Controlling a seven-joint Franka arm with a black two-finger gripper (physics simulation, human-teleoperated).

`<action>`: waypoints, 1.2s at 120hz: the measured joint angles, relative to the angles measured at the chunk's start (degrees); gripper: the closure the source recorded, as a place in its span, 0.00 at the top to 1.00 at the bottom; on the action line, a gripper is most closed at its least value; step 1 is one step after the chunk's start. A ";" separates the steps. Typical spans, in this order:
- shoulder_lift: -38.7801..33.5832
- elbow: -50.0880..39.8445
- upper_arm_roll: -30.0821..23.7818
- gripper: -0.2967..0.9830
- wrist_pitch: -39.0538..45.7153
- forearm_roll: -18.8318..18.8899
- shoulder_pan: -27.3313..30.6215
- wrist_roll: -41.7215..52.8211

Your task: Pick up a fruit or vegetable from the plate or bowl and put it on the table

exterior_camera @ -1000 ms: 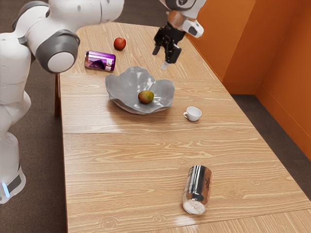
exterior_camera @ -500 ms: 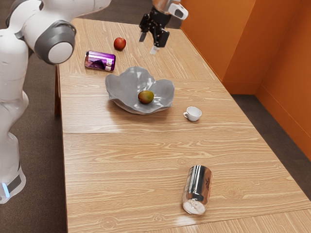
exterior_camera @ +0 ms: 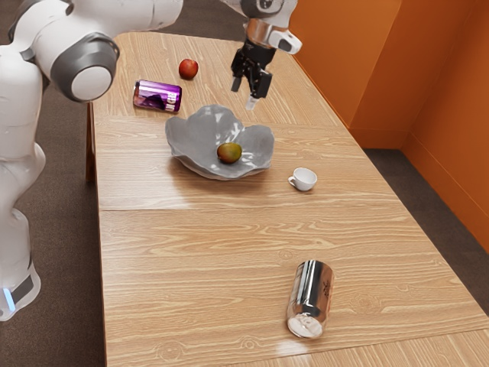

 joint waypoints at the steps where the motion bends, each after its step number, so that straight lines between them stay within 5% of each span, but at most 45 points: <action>1: -0.03 -0.48 0.00 0.77 0.20 -0.09 -0.06 0.11; 30: -8.84 -14.04 0.89 0.77 7.37 3.40 -4.98 2.94; 115: -10.55 -23.55 3.89 0.77 10.37 7.95 -3.59 1.37; 144: -9.95 -24.52 4.25 0.77 12.34 7.99 -12.56 1.38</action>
